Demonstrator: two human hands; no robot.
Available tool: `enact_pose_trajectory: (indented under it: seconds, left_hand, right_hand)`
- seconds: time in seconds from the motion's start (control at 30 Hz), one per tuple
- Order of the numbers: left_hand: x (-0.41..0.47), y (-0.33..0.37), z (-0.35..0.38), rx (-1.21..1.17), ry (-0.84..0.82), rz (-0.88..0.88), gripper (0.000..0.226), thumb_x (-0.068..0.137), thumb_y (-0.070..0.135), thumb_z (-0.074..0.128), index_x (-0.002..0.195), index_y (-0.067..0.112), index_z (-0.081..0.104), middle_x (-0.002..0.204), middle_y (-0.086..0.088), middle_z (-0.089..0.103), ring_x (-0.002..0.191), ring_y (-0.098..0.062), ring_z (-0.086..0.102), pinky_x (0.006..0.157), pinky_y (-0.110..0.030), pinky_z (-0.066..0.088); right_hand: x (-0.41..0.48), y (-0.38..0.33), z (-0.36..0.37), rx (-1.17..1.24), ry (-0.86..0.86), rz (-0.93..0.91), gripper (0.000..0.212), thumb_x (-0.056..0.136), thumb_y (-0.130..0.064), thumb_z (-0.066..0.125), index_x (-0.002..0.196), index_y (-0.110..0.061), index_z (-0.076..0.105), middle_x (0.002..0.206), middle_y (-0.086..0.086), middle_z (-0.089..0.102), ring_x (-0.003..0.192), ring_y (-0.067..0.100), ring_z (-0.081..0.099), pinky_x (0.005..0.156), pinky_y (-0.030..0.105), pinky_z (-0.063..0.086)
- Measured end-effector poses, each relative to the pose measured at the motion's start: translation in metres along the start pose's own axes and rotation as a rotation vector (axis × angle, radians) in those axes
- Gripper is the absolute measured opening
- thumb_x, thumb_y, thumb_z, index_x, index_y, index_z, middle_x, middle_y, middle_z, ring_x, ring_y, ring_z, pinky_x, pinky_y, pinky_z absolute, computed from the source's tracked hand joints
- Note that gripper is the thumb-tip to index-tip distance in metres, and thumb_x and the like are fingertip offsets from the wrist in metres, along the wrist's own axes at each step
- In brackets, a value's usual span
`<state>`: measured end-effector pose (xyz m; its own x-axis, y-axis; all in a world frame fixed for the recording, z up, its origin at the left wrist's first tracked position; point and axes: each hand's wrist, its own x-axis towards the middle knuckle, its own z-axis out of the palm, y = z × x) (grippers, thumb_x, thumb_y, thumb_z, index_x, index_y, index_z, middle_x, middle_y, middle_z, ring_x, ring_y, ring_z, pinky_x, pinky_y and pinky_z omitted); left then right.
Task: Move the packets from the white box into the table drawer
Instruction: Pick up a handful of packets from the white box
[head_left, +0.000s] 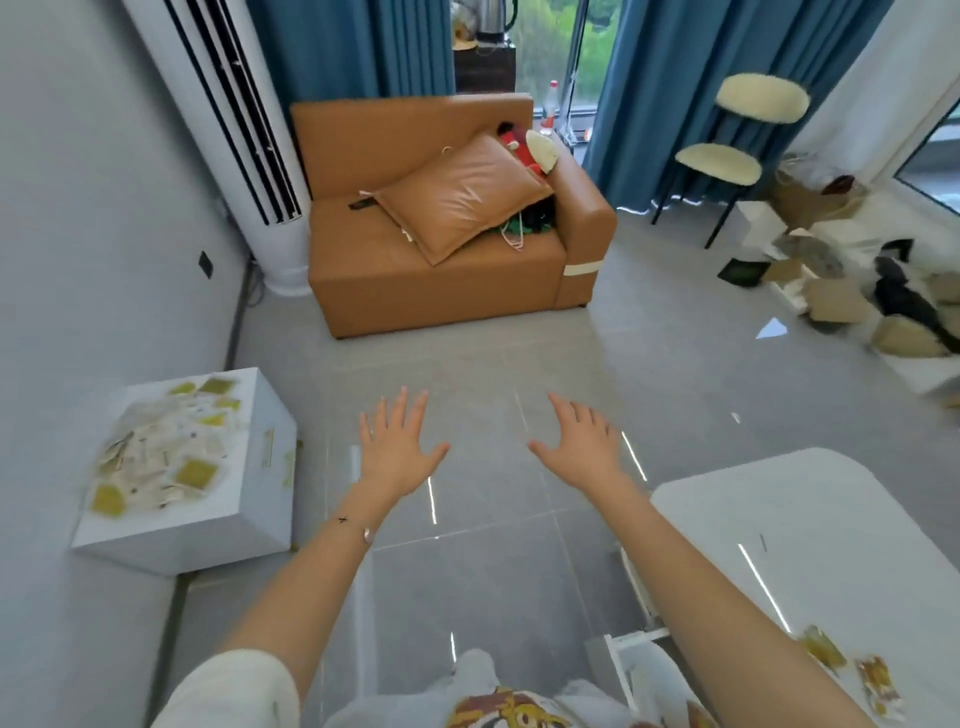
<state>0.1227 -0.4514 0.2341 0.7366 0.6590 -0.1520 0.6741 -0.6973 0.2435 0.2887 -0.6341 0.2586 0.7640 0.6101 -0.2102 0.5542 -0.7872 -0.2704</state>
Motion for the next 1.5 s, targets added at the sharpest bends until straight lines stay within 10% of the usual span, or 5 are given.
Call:
enact_pose_trajectory:
  seconds: [0.93, 1.5]
  left_hand:
    - [0.133, -0.195, -0.029, -0.245, 0.174, -0.954, 0.077, 0.092, 0.062, 0.039, 0.153, 0.031, 0.002, 0.162, 0.000, -0.003, 0.148, -0.030, -0.002, 0.118, -0.051, 0.001]
    - [0.167, -0.348, -0.038, -0.337, 0.282, -1.312, 0.076, 0.092, 0.060, 0.040, 0.153, 0.031, 0.004, 0.162, 0.000, -0.002, 0.148, -0.029, -0.002, 0.118, -0.050, 0.003]
  right_hand:
    - [0.336, -0.288, 0.034, -0.294, -0.266, -0.793, 0.077, 0.088, -0.056, 0.050, 0.152, -0.029, 0.015, 0.156, 0.006, 0.023, 0.143, 0.028, 0.020, 0.114, 0.042, 0.020]
    - [0.389, -0.535, 0.111, -0.421, -0.395, -1.224, 0.079, 0.090, -0.055, 0.049, 0.153, -0.031, 0.007, 0.157, 0.009, 0.021, 0.146, 0.029, 0.016, 0.115, 0.046, 0.019]
